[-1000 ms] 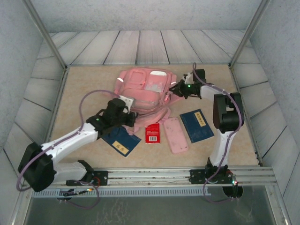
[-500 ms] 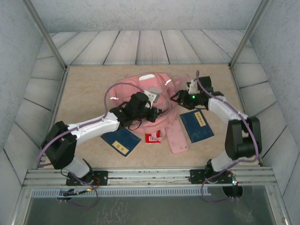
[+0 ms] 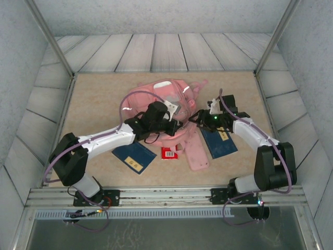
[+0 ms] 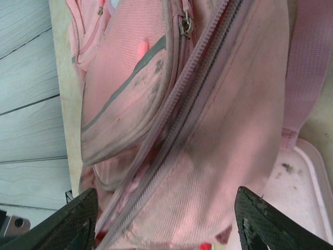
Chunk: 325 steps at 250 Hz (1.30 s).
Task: Pack the student bag
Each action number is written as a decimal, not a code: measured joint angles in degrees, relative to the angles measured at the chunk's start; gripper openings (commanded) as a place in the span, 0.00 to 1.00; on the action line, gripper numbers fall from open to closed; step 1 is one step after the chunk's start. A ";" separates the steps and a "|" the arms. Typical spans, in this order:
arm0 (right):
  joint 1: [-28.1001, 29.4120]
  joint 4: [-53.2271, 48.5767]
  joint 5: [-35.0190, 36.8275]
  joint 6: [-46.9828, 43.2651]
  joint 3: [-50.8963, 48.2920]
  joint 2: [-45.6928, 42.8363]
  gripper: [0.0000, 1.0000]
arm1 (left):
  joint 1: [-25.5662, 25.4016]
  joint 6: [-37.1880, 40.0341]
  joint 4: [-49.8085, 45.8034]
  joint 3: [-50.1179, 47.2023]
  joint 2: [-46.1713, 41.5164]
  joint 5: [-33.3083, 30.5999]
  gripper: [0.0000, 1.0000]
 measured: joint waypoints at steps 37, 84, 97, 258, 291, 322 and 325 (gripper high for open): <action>2.12 2.45 0.04 1.84 -0.15 1.81 0.61 | -0.26 0.72 -0.02 0.00 0.00 0.11 0.00; 3.39 6.34 0.33 4.72 -1.84 3.58 0.36 | -0.50 1.40 -0.79 0.00 0.00 0.28 0.00; 3.50 6.99 0.46 5.16 -1.86 4.17 0.28 | -0.61 1.70 -1.27 0.00 0.00 0.39 0.00; 2.10 1.88 -1.79 0.87 10.88 13.25 0.01 | -0.17 -3.85 -5.99 -24.02 -31.63 -23.87 0.00; 0.44 -0.35 -4.31 -0.46 15.56 17.66 0.01 | 0.74 -4.22 -10.27 -24.33 -36.68 -26.51 0.00; 0.42 -0.22 -5.95 -0.37 19.04 21.35 0.01 | 0.85 -3.19 -11.67 -24.33 -39.36 -25.59 0.00; 0.42 -0.11 -6.01 -0.35 19.34 21.75 0.01 | 0.85 -3.08 -11.67 -24.33 -39.39 -25.31 0.00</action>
